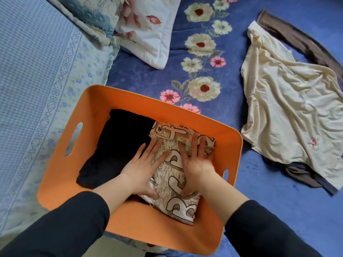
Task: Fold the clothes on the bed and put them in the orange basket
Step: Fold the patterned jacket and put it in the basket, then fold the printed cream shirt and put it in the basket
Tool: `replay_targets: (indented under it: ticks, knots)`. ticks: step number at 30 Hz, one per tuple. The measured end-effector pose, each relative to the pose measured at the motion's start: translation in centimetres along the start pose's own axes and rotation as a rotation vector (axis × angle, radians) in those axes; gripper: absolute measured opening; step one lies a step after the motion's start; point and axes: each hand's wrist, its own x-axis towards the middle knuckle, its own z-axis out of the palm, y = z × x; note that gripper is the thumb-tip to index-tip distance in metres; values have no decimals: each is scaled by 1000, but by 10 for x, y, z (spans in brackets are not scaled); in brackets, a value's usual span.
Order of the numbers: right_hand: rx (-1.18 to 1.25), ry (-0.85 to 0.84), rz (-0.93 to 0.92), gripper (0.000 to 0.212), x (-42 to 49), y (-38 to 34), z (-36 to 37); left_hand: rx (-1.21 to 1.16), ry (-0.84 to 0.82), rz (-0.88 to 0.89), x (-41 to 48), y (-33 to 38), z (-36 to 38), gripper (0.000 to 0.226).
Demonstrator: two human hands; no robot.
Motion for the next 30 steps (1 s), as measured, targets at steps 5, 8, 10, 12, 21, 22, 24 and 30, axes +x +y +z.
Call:
replay_targets:
  ticks: [5,8,10,12,21,22,24,30]
  knots:
    - [-27,-56,22,148,18,-4,8,28,-69,-13,7,-1,5,142]
    - [8,-45,48,138,27,-8,13,20,-115,-44,12,0,9,141]
    - [-4,-44,52,137,33,-8,14,20,-137,-76,17,1,12,141]
    - [-17,-46,49,138,35,-8,13,25,-145,-97,20,1,11,141]
    - [16,201,-196,50,-26,28,-46,-377,13,-348,1,30,-41,90]
    - [9,284,-230,43,-38,36,-52,-429,149,-425,-1,36,-54,67]
    - [6,442,-279,38,-69,59,-54,-519,427,-571,-4,53,-83,38]
    - [99,709,-248,33,-142,160,-21,-685,848,-585,8,137,-158,19]
